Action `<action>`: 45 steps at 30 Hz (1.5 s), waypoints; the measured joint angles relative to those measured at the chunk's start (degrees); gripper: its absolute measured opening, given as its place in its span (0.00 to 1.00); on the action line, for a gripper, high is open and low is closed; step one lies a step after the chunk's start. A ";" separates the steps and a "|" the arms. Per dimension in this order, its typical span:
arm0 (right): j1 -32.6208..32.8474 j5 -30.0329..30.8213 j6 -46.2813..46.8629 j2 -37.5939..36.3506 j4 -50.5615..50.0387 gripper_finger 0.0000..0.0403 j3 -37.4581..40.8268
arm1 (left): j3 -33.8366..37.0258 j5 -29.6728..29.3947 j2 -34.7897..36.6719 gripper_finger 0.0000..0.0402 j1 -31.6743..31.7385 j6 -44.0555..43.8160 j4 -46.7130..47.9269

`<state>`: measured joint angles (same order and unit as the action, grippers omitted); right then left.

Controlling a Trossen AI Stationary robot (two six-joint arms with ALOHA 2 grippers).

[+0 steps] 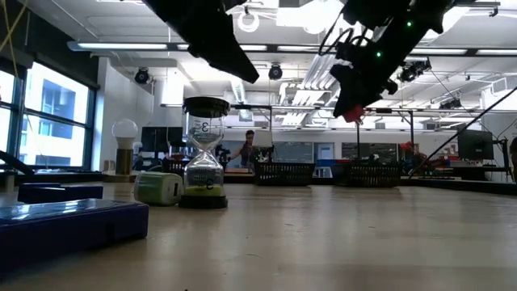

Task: Pick & Place Office items
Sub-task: Put the pink charger adapter into the right black bin

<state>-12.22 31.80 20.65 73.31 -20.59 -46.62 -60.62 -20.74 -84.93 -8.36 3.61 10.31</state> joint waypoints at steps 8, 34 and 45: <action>-20.50 -14.72 -2.93 -1.53 0.81 0.37 -0.05 | 0.00 0.23 0.00 0.82 -0.06 -0.21 2.85; -38.97 -25.91 1.69 19.50 -1.60 0.37 -10.19 | 0.00 0.20 0.00 0.82 -0.07 -0.67 0.15; -40.03 -25.89 4.05 22.55 -1.03 0.38 -10.21 | 0.00 0.56 0.00 0.82 -0.07 -1.07 0.17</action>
<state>-52.25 5.92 24.69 95.86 -21.62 -56.84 -60.62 -20.18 -84.93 -8.43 2.54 10.48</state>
